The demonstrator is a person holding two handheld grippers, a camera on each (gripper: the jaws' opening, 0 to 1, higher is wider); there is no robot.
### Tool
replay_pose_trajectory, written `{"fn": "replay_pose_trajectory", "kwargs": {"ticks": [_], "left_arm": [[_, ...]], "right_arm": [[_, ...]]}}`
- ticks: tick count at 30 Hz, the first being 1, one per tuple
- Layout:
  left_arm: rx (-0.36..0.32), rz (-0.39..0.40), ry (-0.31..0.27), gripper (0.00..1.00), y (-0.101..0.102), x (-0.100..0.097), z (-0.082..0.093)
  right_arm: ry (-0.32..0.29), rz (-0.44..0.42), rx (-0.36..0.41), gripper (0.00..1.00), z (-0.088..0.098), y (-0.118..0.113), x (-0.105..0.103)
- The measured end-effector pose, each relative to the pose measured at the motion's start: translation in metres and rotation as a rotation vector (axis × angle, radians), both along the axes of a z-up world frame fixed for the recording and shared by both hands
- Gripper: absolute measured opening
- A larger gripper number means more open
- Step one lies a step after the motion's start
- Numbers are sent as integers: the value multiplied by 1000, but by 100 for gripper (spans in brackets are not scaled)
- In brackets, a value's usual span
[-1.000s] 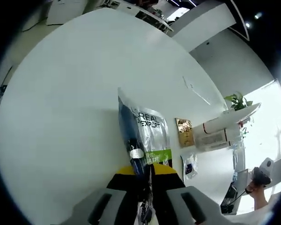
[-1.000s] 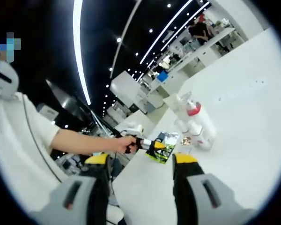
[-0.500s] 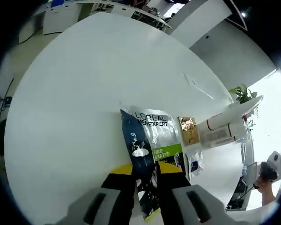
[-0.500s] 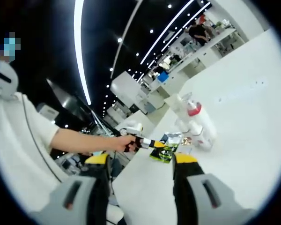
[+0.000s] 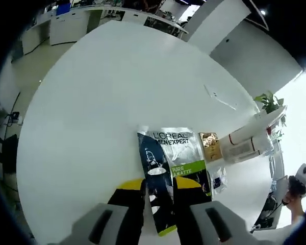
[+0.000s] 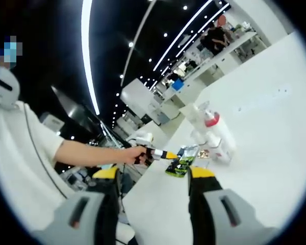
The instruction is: Arrange the skincare products in the storage area until every visible bottle or jar stands upright without overlapping.
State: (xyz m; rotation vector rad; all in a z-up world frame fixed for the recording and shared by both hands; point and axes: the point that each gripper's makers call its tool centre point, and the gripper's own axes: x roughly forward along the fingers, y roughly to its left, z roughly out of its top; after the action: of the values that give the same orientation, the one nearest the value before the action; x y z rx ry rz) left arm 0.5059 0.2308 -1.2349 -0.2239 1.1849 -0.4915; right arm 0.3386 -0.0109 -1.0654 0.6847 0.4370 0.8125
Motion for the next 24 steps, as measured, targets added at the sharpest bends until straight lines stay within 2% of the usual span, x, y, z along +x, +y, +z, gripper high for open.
{"fn": "replay_pose_trajectory", "kwargs": {"ticks": [1,4,12,16,19,21,24], "left_arm": [[5,-4,-5,22,0,0,1],[53,-72,-80,23,-1,9,8],[163,-156,-134,31,1,17,10],[190,-177,-164,34,2,19,12],[195,-251,-200,34,-5,19,15],[168,-301,-189,34,-15,13,14],[192,-373,-211,34,-21,9,12]], "right_arm": [[0,0,0,52,0,0,0],[1,2,2,52,0,1,0],[-2,6,4,52,0,2,0],[0,2,5,52,0,1,0],[0,4,2,52,-1,1,-1],[0,3,5,52,0,1,-1],[-1,4,8,52,0,2,-1]]}}
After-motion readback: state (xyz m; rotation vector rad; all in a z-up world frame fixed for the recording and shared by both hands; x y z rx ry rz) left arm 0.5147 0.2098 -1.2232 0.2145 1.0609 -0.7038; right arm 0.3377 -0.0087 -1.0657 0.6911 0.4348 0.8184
